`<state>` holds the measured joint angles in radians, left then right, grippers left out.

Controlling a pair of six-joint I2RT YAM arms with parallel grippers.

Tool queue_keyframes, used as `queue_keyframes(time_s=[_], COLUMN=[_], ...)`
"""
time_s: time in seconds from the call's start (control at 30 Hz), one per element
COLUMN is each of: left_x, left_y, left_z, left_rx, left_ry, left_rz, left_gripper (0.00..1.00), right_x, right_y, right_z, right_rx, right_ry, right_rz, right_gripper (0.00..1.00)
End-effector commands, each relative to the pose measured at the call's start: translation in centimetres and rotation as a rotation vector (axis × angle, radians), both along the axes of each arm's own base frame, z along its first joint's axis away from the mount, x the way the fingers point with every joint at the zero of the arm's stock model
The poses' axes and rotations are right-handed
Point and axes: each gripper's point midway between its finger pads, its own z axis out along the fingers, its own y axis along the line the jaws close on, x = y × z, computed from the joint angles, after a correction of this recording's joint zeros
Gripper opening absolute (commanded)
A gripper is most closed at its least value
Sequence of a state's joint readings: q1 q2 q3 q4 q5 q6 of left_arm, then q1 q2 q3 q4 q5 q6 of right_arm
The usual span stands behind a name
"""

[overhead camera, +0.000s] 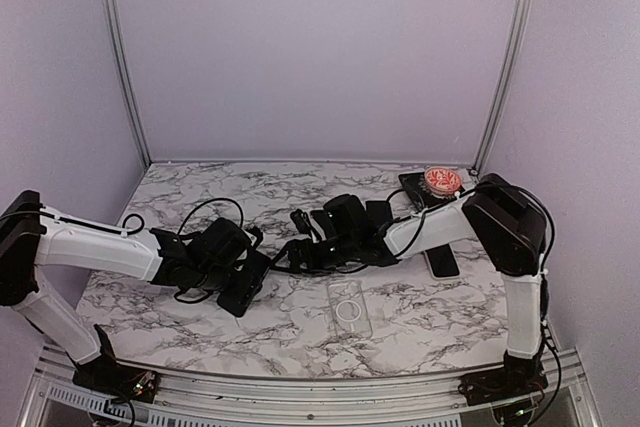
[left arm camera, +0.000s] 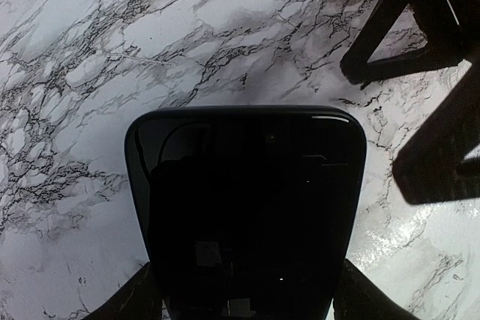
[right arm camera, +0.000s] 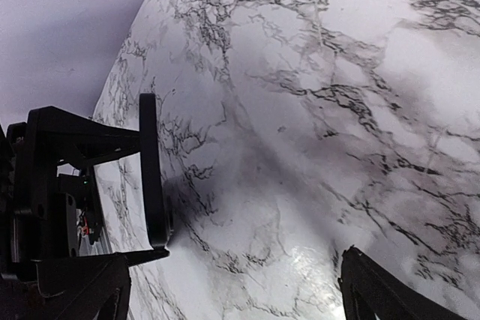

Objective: Put the phone into the phone case
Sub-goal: Pass from the left arm to the right, then move the phone case to the center of the board.

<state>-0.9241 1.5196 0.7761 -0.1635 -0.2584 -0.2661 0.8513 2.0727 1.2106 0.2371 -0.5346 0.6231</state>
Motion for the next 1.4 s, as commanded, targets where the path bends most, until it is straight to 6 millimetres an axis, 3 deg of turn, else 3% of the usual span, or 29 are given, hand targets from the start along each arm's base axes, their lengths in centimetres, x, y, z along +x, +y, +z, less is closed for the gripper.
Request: queue_keyframes(time_s=[0.0, 0.13, 0.27, 0.5, 0.57, 0.63, 0.7, 0.77, 0.9, 1.0, 1.1, 1.2, 1.37], left_x=[1.4, 1.5, 1.4, 0.9, 0.8, 0.4, -0.4, -1.5, -4.1, -5.1, -4.8, -4.7, -4.5], left_y=[-1.3, -1.3, -1.4, -2.1, -2.3, -2.7, -3.5, -4.5, -6.5, -7.4, -7.6, -8.0, -8.7], left_z=[2.1, 2.0, 2.1, 2.3, 3.0, 4.2, 6.0, 8.0, 12.0, 13.3, 11.9, 9.0, 5.6], left_rx=[-0.075, -0.069, -0.075, -0.1, -0.127, -0.172, -0.237, -0.306, -0.45, -0.504, -0.47, -0.399, -0.284], left_ry=[-0.093, -0.097, -0.101, -0.093, -0.101, -0.109, -0.112, -0.108, -0.085, -0.062, -0.036, 0.032, 0.076], left_rz=[0.016, 0.014, 0.012, -0.019, -0.028, -0.053, -0.108, -0.189, -0.356, -0.416, -0.403, -0.386, -0.373], left_gripper=[0.32, 0.31, 0.31, 0.31, 0.34, 0.46, 0.71, 0.83, 0.86, 0.84, 0.8, 0.77, 0.74], right_x=[-0.8, -1.3, -1.5, -1.7, -1.3, -0.8, -0.3, -0.1, -2.3, -3.4, -1.8, 0.7, -0.4], right_y=[3.8, 5.1, 5.7, 6.1, 5.7, 4.8, 3.3, 1.7, -1.6, -4.9, -8.7, -13.7, -19.4], right_z=[3.0, 2.6, 2.8, 5.2, 5.7, 6.7, 7.7, 9.8, 13.2, 13.2, 13.2, 12.9, 10.9], right_rx=[0.154, 0.191, 0.226, 0.302, 0.303, 0.304, 0.296, 0.288, 0.253, 0.086, -0.117, -0.235, -0.397], right_ry=[0.005, 0.044, 0.058, 0.004, -0.025, -0.065, -0.115, -0.222, -0.387, -0.533, -0.591, -0.459, -0.323], right_rz=[0.091, 0.119, 0.138, 0.187, 0.186, 0.181, 0.185, 0.232, 0.426, 0.501, 0.371, 0.142, -0.046], right_gripper=[0.93, 0.82, 0.54, 0.04, 0.0, 0.0, 0.0, 0.0, 0.0, 0.0, 0.0, 0.0, 0.0])
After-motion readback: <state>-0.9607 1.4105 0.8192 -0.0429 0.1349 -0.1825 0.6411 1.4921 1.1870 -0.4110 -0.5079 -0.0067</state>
